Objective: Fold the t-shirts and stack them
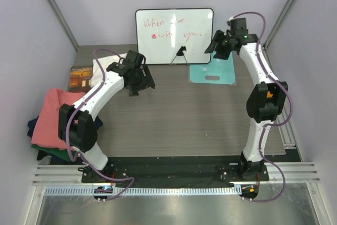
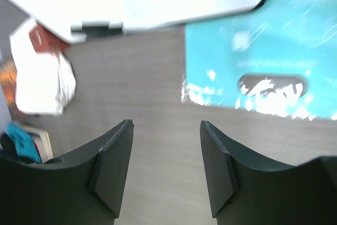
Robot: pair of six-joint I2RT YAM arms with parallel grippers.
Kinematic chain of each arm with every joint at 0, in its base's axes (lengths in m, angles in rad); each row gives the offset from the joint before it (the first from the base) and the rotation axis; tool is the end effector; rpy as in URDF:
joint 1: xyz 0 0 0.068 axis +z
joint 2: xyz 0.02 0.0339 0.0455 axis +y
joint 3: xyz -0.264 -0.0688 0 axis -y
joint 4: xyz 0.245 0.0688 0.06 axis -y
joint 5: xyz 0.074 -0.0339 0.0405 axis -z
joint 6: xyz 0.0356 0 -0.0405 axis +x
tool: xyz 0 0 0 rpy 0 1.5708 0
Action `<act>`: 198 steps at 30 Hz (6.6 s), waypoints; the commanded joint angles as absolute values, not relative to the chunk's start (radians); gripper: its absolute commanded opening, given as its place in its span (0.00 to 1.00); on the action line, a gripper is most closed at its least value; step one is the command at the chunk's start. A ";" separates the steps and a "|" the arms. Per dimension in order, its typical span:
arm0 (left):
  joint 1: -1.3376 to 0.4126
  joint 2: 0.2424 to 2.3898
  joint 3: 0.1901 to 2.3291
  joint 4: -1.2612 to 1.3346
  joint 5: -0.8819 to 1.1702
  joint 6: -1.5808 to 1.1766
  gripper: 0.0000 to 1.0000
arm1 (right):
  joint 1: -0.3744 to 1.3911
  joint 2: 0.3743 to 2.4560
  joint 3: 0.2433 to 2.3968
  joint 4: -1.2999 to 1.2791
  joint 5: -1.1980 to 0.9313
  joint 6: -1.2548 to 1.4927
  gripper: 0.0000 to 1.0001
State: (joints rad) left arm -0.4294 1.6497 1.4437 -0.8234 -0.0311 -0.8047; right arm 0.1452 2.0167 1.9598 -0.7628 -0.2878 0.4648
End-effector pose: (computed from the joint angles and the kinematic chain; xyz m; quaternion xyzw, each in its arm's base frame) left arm 0.3181 -0.1444 0.2914 -0.1838 0.9458 -0.1425 0.2267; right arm 0.4494 0.0759 0.3186 0.0946 0.9173 0.2363 0.3062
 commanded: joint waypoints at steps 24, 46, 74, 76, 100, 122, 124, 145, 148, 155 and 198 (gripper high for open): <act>-0.417 1.684 1.598 -0.986 -0.187 -0.741 0.79 | -0.117 2.494 2.065 0.428 -0.638 1.249 0.63; -0.417 1.655 1.548 -0.997 -0.176 -0.692 0.79 | 0.033 2.668 2.120 0.465 -0.667 1.239 0.65; -0.417 1.534 1.402 -0.965 -0.176 -0.707 0.76 | 0.282 2.842 2.431 0.344 -0.520 1.301 0.59; -0.417 1.531 1.397 -0.962 -0.178 -0.704 0.76 | 0.293 2.850 2.439 0.337 -0.515 1.302 0.59; -0.416 1.566 1.378 -0.923 -0.109 -0.706 0.76 | 0.130 2.468 1.976 0.387 -0.578 1.147 0.63; -0.416 1.578 1.371 -0.930 -0.118 -0.703 0.75 | 0.184 2.625 2.129 -0.140 -0.512 0.894 0.62; -0.416 1.580 1.373 -0.933 -0.118 -0.704 0.76 | 0.193 2.654 2.140 -0.141 -0.522 0.902 0.61; -0.414 1.600 1.394 -0.969 -0.143 -0.706 0.75 | 0.317 2.849 2.342 -0.025 -0.577 1.097 0.61; -0.416 1.600 1.396 -0.971 -0.147 -0.709 0.75 | 0.325 2.858 2.333 -0.011 -0.581 1.114 0.61; -0.416 1.594 1.391 -0.979 -0.149 -0.716 0.75 | 0.357 2.894 2.351 0.106 -0.572 1.235 0.61; -0.391 1.463 1.264 -0.894 -0.209 -0.793 0.81 | 0.336 2.355 1.832 -0.035 -0.600 0.948 0.65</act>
